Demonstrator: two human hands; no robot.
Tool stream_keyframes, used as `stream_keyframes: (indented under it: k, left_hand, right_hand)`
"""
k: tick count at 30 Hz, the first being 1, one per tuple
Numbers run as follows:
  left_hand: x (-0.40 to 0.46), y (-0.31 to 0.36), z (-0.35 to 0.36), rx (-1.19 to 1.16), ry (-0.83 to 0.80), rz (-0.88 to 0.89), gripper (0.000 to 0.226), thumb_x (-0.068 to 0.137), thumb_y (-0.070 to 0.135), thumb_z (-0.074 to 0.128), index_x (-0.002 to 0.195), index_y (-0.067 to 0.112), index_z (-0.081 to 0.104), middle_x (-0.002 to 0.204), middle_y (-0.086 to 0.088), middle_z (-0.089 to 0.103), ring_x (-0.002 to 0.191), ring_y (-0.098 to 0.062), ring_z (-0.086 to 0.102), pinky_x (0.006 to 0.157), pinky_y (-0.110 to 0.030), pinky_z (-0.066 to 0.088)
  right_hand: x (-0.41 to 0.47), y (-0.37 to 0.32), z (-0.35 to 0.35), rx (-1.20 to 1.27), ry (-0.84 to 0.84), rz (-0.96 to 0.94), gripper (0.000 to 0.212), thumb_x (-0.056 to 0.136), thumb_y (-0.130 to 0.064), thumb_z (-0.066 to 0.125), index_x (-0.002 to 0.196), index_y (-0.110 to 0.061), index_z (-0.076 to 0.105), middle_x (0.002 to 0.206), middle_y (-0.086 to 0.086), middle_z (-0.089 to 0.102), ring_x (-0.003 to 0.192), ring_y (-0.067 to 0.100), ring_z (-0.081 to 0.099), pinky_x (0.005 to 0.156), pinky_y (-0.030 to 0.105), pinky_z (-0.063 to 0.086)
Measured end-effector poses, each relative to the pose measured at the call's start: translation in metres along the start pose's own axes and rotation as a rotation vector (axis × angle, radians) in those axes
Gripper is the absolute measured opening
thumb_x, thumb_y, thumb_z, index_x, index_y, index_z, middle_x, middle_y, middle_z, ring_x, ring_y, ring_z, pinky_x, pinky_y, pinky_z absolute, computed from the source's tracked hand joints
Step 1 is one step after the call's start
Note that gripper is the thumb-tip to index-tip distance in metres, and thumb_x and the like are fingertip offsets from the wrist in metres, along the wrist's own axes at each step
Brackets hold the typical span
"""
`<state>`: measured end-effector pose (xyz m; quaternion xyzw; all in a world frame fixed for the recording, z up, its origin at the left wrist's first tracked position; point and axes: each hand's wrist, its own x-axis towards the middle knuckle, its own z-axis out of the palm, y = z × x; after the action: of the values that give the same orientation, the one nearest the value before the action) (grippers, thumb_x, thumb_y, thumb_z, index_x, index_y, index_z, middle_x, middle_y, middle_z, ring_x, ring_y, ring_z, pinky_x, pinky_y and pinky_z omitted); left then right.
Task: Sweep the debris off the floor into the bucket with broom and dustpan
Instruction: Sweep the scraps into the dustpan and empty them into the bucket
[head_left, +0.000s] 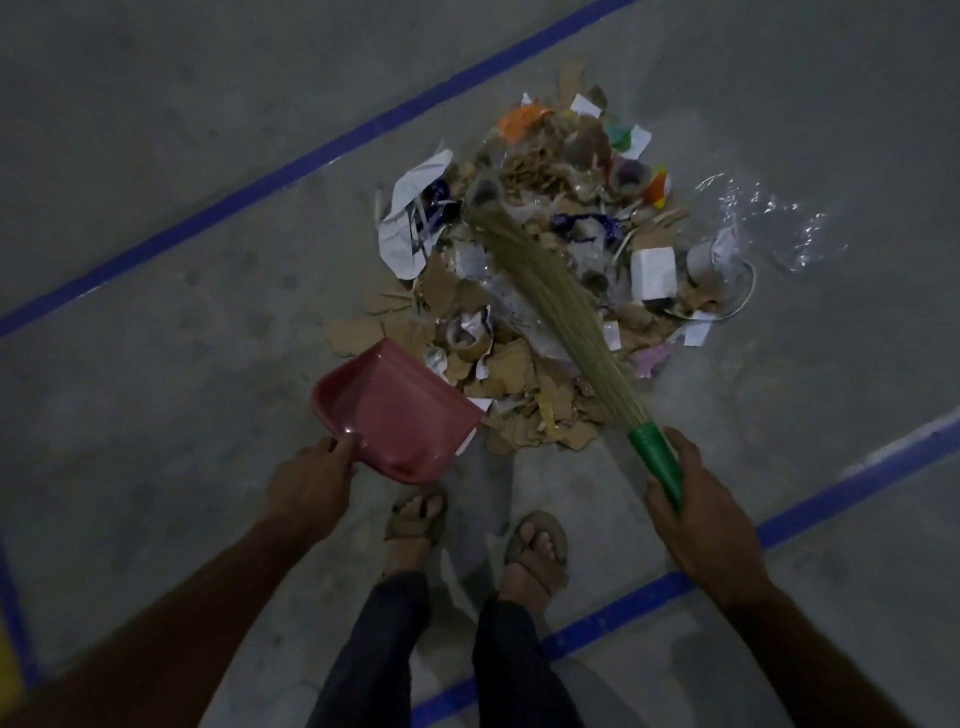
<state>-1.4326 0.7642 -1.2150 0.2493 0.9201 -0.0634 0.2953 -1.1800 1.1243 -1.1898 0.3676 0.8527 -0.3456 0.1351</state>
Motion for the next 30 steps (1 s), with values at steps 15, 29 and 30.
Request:
stream_keyframes:
  k: [15, 29, 30]
  left_hand:
    - [0.17, -0.014, 0.036, 0.122, -0.068, 0.129, 0.027, 0.096, 0.025, 0.054, 0.121, 0.018, 0.049, 0.117, -0.015, 0.06, 0.098, -0.042, 0.065, 0.078, -0.048, 0.053]
    - [0.172, -0.026, 0.055, 0.015, -0.058, 0.277, 0.041, 0.1, 0.024, 0.054, 0.138, 0.014, 0.045, 0.121, -0.02, 0.056, 0.093, -0.043, 0.061, 0.069, -0.042, 0.045]
    - [0.17, -0.028, 0.057, 0.004, -0.062, 0.281, 0.042, 0.099, 0.024, 0.055, 0.139, 0.016, 0.044, 0.12, -0.02, 0.056, 0.092, -0.043, 0.061, 0.068, -0.043, 0.046]
  right_hand:
    - [0.126, 0.022, 0.041, -0.353, -0.044, 0.018, 0.064, 0.098, -0.033, 0.051, 0.154, -0.036, 0.021, 0.085, 0.008, 0.049, 0.069, 0.024, 0.049, 0.058, 0.033, 0.038]
    - [0.094, 0.028, 0.068, -0.284, -0.338, -0.068, 0.071, 0.096, -0.041, 0.055, 0.153, -0.052, 0.013, 0.106, 0.002, 0.058, 0.085, 0.015, 0.053, 0.07, 0.034, 0.046]
    - [0.085, 0.03, 0.071, -0.261, -0.351, -0.075, 0.073, 0.095, -0.042, 0.055, 0.151, -0.055, 0.01, 0.107, 0.001, 0.059, 0.085, 0.015, 0.054, 0.071, 0.035, 0.048]
